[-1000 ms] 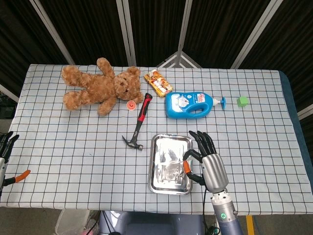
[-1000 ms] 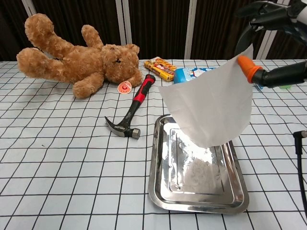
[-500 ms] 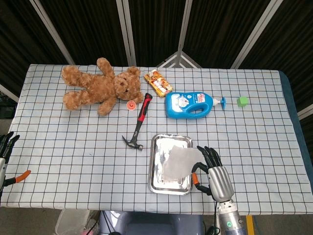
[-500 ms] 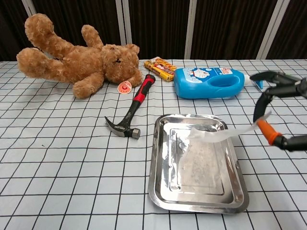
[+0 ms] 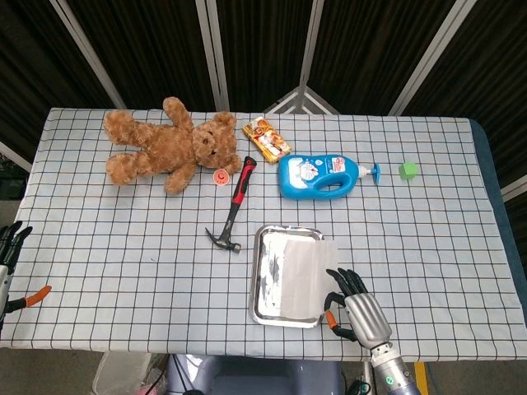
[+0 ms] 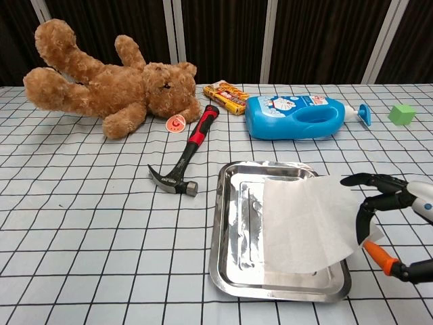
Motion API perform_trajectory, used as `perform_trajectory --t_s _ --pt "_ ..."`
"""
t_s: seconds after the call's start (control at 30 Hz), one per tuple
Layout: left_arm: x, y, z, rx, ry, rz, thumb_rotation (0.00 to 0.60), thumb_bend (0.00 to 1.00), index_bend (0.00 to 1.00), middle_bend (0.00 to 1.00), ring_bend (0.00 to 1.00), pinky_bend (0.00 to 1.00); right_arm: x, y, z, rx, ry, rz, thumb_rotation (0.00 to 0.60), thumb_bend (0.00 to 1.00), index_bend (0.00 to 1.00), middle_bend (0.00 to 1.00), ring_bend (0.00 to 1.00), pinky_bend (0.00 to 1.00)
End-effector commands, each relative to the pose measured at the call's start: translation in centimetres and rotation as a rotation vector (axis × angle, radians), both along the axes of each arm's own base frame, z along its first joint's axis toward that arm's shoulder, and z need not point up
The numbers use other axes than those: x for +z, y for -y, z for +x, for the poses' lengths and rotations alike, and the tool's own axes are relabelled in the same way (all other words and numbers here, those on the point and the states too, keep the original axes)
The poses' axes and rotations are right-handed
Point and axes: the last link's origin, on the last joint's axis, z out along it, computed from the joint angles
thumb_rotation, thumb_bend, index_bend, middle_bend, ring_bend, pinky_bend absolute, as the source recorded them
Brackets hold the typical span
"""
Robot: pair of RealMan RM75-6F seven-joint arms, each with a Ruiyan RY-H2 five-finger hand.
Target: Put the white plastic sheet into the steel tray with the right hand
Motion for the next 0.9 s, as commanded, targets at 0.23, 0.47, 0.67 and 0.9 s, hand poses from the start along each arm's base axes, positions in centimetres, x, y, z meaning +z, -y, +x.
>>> perform_trajectory --t_s 0.23,0.47,0.67,0.9 --pt "0.0 0.0 -0.1 0.005 -0.004 0.001 0.600 0.00 0.00 0.00 0.00 0.00 -1.0 0.1 1.3 0.011 0.025 0.010 0.600 0.56 0.61 0.12 0.01 0.00" --pt "0.3 0.0 -0.3 0.011 -0.002 0.008 0.600 0.00 0.00 0.00 0.00 0.00 -2.3 0.5 2.1 0.027 0.014 0.038 0.600 0.56 0.61 0.12 0.01 0.00" --pt "0.3 -0.1 -0.4 0.013 0.002 0.009 0.600 0.00 0.00 0.00 0.00 0.00 -2.7 1.3 1.9 0.040 -0.014 0.039 0.600 0.56 0.61 0.12 0.01 0.00" --pt "0.3 -0.1 -0.4 0.012 0.000 0.007 0.600 0.00 0.00 0.00 0.00 0.00 -2.6 1.7 1.3 0.031 -0.021 0.046 0.600 0.56 0.61 0.12 0.01 0.00"
